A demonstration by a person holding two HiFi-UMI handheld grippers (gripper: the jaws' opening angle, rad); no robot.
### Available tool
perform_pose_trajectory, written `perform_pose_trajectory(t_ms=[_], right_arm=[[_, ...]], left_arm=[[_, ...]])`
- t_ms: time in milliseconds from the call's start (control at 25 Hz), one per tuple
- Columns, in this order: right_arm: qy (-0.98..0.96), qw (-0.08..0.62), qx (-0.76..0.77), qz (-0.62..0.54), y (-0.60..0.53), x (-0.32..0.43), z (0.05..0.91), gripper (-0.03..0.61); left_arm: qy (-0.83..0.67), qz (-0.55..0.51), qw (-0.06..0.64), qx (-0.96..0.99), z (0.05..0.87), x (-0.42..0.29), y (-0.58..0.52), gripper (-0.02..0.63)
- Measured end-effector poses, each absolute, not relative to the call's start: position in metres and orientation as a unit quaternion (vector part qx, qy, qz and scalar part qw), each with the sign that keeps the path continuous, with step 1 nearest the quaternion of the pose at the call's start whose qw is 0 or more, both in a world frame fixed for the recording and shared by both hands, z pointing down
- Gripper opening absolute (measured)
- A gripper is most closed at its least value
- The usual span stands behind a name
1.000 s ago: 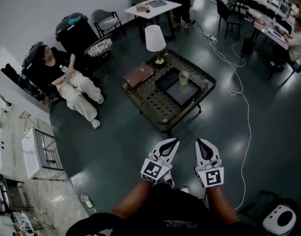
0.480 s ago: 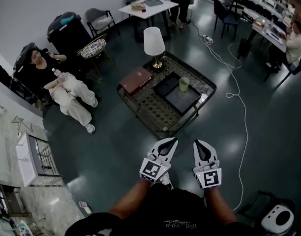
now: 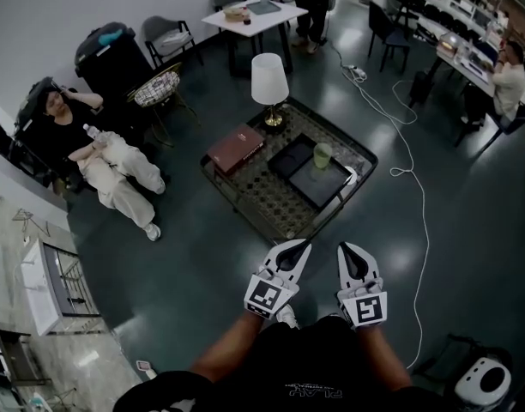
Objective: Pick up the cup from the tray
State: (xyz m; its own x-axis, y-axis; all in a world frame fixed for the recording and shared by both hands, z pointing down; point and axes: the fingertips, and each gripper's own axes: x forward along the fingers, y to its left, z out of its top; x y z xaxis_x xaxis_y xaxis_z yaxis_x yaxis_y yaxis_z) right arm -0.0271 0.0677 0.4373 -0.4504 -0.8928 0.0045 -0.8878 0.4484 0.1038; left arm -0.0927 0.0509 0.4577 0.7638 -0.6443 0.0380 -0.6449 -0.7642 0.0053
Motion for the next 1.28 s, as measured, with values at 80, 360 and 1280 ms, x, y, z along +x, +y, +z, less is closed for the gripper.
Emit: perform_pose_trajectory(t_ms=[80,360,1280], right_arm=[[-0.851,0.017,0.522,-0.047,0.063,-0.03,0.435,0.011],[-0.856,0.036,0.514,-0.045,0.045,-0.026,0.434,0.011],[-0.888,0.026,0.458,-0.022,-0.052,0.042,0.451,0.011]], left_arm=[[-0.343,0.017,0.009,0.939,0.458,-0.093,0.046,0.012],[-0.344,0.012,0.004,0.939,0.455,-0.087,0.032,0.012],[-0.402,0.036,0.021,0.915,0.469,-0.021,-0.059,0.012]])
